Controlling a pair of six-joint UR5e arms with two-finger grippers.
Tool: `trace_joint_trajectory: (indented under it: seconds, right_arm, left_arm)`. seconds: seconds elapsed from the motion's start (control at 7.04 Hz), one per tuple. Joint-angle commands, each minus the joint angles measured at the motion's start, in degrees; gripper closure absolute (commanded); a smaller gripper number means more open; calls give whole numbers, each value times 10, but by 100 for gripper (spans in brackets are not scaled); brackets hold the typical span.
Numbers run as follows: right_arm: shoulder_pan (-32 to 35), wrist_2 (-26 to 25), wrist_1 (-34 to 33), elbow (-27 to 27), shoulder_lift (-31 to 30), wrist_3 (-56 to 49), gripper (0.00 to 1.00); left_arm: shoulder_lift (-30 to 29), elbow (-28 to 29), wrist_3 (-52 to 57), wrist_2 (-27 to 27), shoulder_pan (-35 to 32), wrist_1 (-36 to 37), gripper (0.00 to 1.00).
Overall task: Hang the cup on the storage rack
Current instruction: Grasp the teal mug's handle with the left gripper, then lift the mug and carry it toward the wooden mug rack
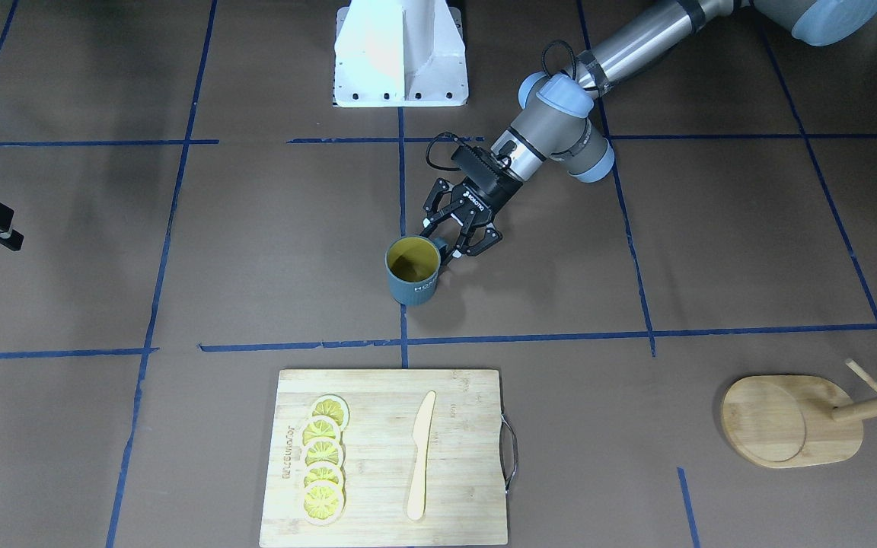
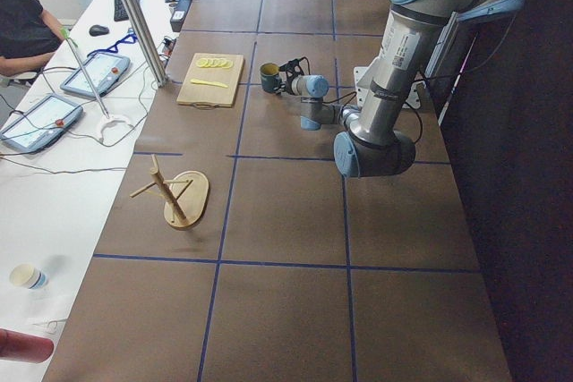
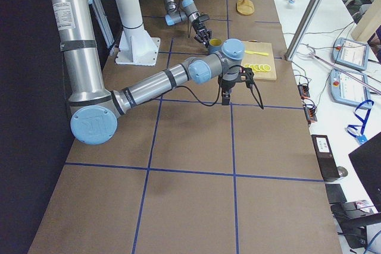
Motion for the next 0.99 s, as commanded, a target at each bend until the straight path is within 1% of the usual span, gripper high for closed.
trace_joint_trajectory:
  seconds: [0.0, 0.14, 0.28, 0.43, 0.57, 0.71, 0.85]
  right_arm:
    - [0, 0, 0, 1, -3, 0, 0]
    - [1, 0, 1, 2, -4, 1, 0]
    - [1, 0, 0, 9, -9, 1, 0]
    - [1, 0, 0, 17, -15, 1, 0]
    - [1, 0, 0, 17, -15, 1, 0]
    - [0, -2, 0, 15, -14, 1, 0]
    - [0, -3, 0, 14, -14, 1, 0]
  left_arm:
    - [2, -8, -56, 1, -2, -6, 95]
    - [6, -34, -77, 2, -14, -8, 95]
    - [11, -70, -84, 3, -46, -12, 96]
    - [27, -76, -198, 19, -76, -36, 96]
    - [46, -76, -305, 21, -103, -82, 96]
    - [73, -76, -323, 18, -130, -122, 96]
    - [75, -76, -453, 18, -159, -124, 97]
